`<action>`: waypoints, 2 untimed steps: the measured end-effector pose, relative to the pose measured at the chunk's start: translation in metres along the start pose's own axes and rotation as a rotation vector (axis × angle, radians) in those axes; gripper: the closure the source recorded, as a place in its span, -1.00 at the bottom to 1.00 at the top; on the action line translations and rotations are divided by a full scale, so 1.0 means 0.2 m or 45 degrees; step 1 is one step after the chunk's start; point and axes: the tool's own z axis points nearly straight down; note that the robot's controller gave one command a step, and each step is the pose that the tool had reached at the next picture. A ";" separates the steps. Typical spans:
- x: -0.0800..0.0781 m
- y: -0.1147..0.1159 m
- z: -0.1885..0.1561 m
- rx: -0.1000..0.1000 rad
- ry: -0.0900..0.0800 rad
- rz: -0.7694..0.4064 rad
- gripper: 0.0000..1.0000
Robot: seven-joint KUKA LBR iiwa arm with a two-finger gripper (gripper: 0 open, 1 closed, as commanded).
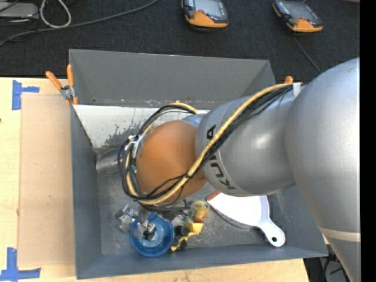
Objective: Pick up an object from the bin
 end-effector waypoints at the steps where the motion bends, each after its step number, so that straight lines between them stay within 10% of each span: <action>1: 0.00 0.00 0.00 0.000 0.000 0.002 1.00; 2: 0.22 -0.21 0.12 -0.002 0.000 0.014 1.00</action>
Offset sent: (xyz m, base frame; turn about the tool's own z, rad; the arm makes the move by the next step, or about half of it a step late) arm 0.0042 -0.0831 -0.0346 0.0140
